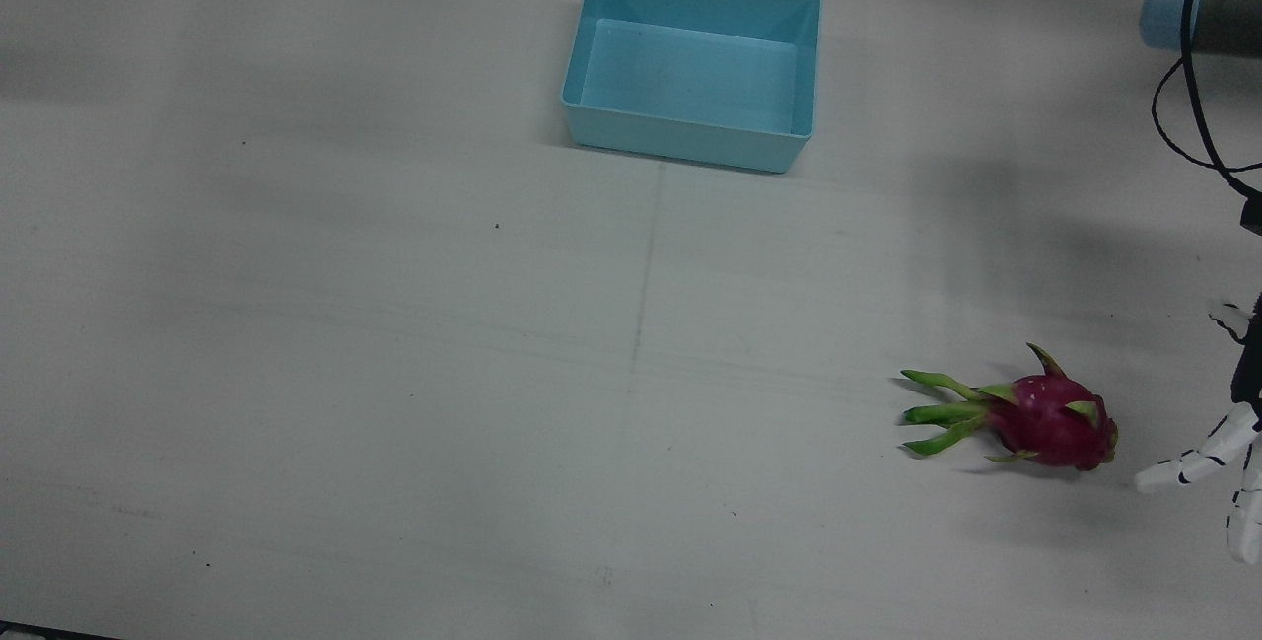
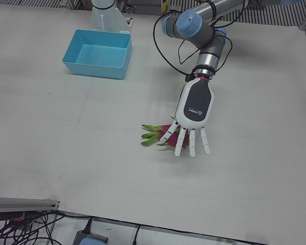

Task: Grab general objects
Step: 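Move the left hand down toward the pink dragon fruit, then close the left hand's fingers around the dragon fruit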

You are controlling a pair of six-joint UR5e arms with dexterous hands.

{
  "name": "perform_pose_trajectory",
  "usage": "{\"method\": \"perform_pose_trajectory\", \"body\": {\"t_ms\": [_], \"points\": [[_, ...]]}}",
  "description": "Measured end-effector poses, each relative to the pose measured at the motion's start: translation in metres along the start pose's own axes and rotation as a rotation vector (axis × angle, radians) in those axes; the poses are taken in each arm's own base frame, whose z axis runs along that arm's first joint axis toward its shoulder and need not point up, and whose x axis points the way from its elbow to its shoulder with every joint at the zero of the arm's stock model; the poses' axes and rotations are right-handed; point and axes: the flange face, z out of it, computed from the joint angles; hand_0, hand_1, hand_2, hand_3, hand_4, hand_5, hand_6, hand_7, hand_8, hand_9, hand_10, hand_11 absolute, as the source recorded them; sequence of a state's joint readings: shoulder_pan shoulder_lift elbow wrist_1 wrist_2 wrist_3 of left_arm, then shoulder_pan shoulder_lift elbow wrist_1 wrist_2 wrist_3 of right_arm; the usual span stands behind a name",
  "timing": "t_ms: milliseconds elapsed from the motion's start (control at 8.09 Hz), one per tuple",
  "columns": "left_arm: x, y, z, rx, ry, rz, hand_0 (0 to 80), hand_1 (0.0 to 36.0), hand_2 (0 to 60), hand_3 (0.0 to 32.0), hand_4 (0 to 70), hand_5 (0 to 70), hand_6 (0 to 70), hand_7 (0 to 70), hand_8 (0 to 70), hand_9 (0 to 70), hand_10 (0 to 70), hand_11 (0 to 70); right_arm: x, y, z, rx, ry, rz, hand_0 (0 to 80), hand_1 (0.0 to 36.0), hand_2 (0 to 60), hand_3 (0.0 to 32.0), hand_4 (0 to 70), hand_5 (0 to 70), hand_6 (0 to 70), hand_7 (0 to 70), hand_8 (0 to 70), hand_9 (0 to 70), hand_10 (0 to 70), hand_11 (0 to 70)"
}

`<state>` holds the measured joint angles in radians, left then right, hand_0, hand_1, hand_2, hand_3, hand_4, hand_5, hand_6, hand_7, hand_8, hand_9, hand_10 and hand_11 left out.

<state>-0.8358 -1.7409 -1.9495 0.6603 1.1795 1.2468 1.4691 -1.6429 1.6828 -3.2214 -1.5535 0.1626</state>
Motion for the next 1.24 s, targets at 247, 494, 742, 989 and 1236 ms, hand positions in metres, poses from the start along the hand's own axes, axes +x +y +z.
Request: {"method": "perform_pose_trajectory", "body": {"t_ms": [247,494,742,989,1236], "points": [[-0.012,0.003,0.006,0.036,0.006,0.003,80.0,36.0,0.1,32.0,0.0,21.4,0.0,1.1,7.7,0.0,0.0,0.0,0.000,0.000,0.000,0.000,0.001,0.000,0.0,0.0,0.0,0.0,0.0,0.0,0.0,0.0,0.0,0.0,0.0,0.0],[-0.037,0.012,0.017,0.029,-0.009,0.011,80.0,36.0,0.0,32.0,0.0,23.5,0.0,1.6,7.8,0.0,0.0,0.0,0.000,0.000,0.000,0.000,0.001,0.000,0.0,0.0,0.0,0.0,0.0,0.0,0.0,0.0,0.0,0.0,0.0,0.0],[-0.056,0.025,0.022,0.008,-0.030,0.021,80.0,35.5,0.0,32.0,0.0,24.8,0.0,1.7,8.3,0.0,0.0,0.0,0.000,0.000,0.000,0.000,0.001,0.000,0.0,0.0,0.0,0.0,0.0,0.0,0.0,0.0,0.0,0.0,0.0,0.0],[-0.058,0.031,0.028,0.002,-0.034,0.024,80.0,35.6,0.0,32.0,0.0,25.1,0.0,2.5,8.4,0.0,0.0,0.0,0.000,0.000,0.000,0.000,0.000,0.000,0.0,0.0,0.0,0.0,0.0,0.0,0.0,0.0,0.0,0.0,0.0,0.0],[-0.051,0.047,0.049,0.000,-0.037,0.025,80.0,35.8,0.4,32.0,0.0,25.8,0.0,2.4,8.2,0.0,0.0,0.0,0.000,0.000,0.000,0.000,0.000,0.000,0.0,0.0,0.0,0.0,0.0,0.0,0.0,0.0,0.0,0.0,0.0,0.0]]}}
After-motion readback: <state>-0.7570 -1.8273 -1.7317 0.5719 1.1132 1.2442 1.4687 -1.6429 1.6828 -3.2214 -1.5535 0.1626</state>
